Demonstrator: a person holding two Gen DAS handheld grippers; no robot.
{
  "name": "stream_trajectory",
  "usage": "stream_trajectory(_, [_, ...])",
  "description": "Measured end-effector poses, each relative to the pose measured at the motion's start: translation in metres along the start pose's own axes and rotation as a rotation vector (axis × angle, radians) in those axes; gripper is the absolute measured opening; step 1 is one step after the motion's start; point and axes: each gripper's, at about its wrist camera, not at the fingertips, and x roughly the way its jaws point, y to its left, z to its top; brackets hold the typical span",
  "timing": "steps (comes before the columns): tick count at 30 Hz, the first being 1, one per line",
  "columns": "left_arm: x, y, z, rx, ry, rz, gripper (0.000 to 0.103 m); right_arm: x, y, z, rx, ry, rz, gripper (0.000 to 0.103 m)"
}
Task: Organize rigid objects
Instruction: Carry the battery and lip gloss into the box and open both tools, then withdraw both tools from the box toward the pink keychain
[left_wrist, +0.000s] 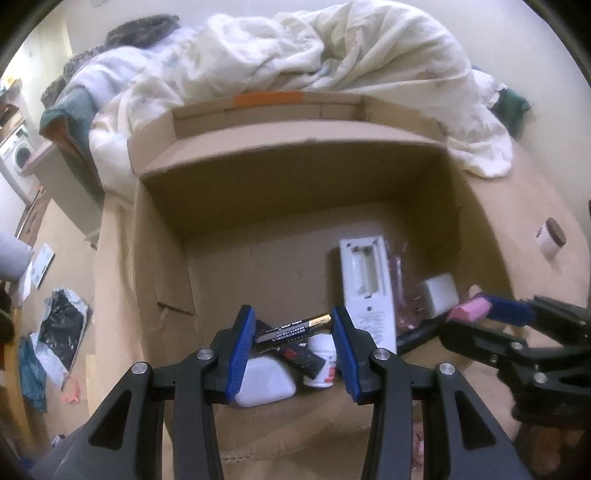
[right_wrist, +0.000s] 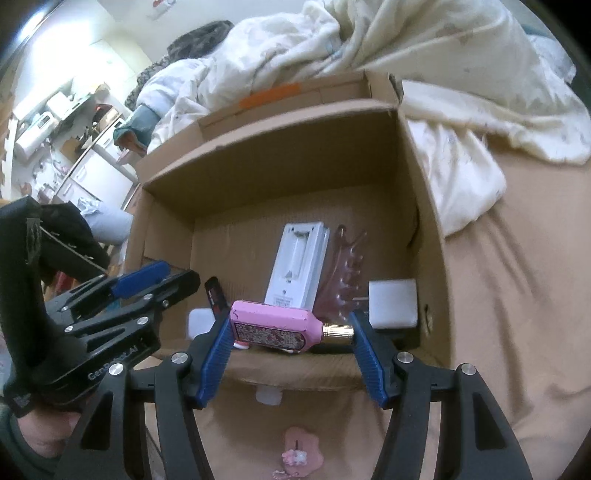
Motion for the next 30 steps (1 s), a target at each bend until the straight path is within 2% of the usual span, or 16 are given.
stream_trajectory(7, [0.015, 0.009, -0.006, -0.018, 0.052, 0.028, 0.039, 0.011, -0.004, -0.004, 0.014, 0.047, -0.048, 0.065])
stream_trajectory(24, [0.017, 0.006, -0.009, -0.009, 0.065, 0.037, 0.039, 0.012, -0.005, -0.005, 0.016, 0.047, -0.072, 0.065])
stream_trajectory(25, [0.016, 0.006, -0.010, -0.009, 0.066, 0.040, 0.043, 0.012, -0.005, -0.005, 0.016, 0.047, -0.072, 0.065])
stream_trajectory(26, [0.017, 0.007, -0.010, -0.010, 0.067, 0.043, 0.058, 0.012, -0.005, -0.005, 0.018, 0.047, -0.072, 0.065])
stream_trajectory(28, [0.016, 0.008, -0.010, -0.021, 0.063, 0.032, 0.076, 0.011, -0.006, -0.004, 0.026, 0.046, -0.065, 0.066])
stream_trajectory(30, [0.013, 0.009, -0.009, -0.034, 0.057, 0.017, 0.083, 0.010, -0.006, -0.004, 0.034, 0.042, -0.055, 0.069])
